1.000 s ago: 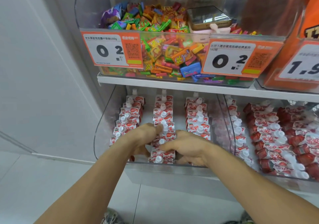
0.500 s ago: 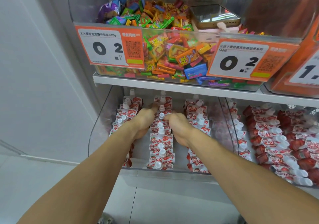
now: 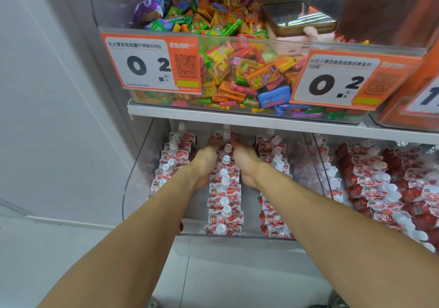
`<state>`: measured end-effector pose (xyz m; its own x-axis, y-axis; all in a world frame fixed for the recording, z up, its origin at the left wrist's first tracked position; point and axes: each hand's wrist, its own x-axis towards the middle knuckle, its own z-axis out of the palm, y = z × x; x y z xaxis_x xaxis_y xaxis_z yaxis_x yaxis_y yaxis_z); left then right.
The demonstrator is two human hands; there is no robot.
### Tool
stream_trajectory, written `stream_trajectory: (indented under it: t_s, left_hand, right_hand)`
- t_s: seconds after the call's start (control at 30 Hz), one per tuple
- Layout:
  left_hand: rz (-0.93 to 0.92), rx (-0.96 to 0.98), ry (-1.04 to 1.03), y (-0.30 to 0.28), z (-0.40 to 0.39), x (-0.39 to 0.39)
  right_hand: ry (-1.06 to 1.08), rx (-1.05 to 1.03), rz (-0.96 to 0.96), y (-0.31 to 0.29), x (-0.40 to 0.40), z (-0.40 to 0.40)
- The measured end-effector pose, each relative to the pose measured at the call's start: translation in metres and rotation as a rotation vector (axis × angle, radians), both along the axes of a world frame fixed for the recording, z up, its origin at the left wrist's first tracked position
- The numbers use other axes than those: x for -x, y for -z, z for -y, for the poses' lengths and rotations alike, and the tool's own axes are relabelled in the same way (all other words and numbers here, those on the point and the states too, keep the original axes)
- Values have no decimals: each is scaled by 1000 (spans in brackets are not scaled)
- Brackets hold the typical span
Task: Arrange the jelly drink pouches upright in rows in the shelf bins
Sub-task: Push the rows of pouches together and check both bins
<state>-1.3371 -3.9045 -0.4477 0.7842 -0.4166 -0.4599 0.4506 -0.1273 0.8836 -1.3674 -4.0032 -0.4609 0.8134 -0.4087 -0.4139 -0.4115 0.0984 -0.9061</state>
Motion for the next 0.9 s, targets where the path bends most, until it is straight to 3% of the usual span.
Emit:
stream_trajectory:
  t_s: [0.2, 0.33, 0.4, 0.6, 0.8, 0.9]
  left_hand:
    - [1, 6, 95, -1, -3, 1]
    - [85, -202, 197, -7, -18, 16]
    - [32, -275, 243, -5, -33, 29]
    - [-164, -111, 289, 3, -44, 44]
    - [-42, -324, 386, -8, -58, 59]
    - [-88, -296, 356, -10, -62, 65]
  right_hand:
    - [14, -15, 16, -5, 7, -1]
    - [-82, 35, -57, -15, 44, -6]
    - [-199, -20, -65, -16, 65, -9]
    - [-271, -114, -25, -24, 82, -15]
    - [-320, -115, -134, -18, 97, -5]
    - [-387, -238, -178, -15, 105, -6]
